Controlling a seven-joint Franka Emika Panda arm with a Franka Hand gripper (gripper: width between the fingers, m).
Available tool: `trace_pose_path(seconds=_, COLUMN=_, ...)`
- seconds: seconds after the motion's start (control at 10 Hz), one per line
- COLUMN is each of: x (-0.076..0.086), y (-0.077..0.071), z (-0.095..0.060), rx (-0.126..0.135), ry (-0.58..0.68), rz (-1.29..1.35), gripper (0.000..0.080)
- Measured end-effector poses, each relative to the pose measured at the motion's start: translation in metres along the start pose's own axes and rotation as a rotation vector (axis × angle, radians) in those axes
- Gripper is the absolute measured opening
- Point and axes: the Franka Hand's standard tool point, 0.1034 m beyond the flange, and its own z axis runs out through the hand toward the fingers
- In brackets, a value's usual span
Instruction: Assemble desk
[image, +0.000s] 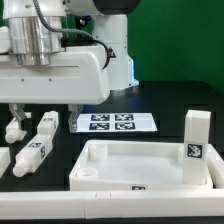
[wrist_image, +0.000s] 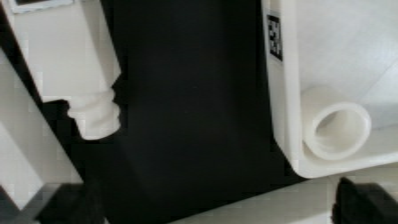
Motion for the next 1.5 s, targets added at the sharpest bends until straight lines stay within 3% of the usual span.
trace_pose_path(seconds=0.2, x=-0.023, y=0.038, z=0.022, rx=-0.012, ry=-0.051, rz=0.034, gripper=0.0649)
trace_pose_path(seconds=0.3, x=-0.038, y=0.047, z=0.033, rx=-0.017, ry=-0.072, rz=0.059, gripper=0.0649)
trace_pose_path(seconds=0.5, x=-0.053, y=0.049, z=0.049, rx=-0.024, ry=-0.110, rz=0.071, gripper=0.0649)
trace_pose_path(seconds=1.0, x=-0.061, y=0.060, z=0.064, rx=-0.049, ry=-0.123, rz=0.074, gripper=0.0649)
trace_pose_path(seconds=1.1, x=-0.061, y=0.061, z=0.065, rx=-0.050, ry=-0.124, rz=0.074, gripper=0.0514)
trace_pose_path(seconds=1.2, x=-0.061, y=0.061, z=0.065, rx=-0.050, ry=-0.124, rz=0.066, gripper=0.0514)
trace_pose_path(seconds=1.3, x=-0.061, y=0.061, z=0.065, rx=-0.049, ry=-0.125, rz=0.060, gripper=0.0372)
trace_pose_path(seconds=1.4, x=-0.061, y=0.059, z=0.063, rx=-0.049, ry=-0.122, rz=0.057, gripper=0.0282)
trace_pose_path(seconds=1.5, x=-0.063, y=0.049, z=0.056, rx=-0.048, ry=-0.117, rz=0.018, gripper=0.0282)
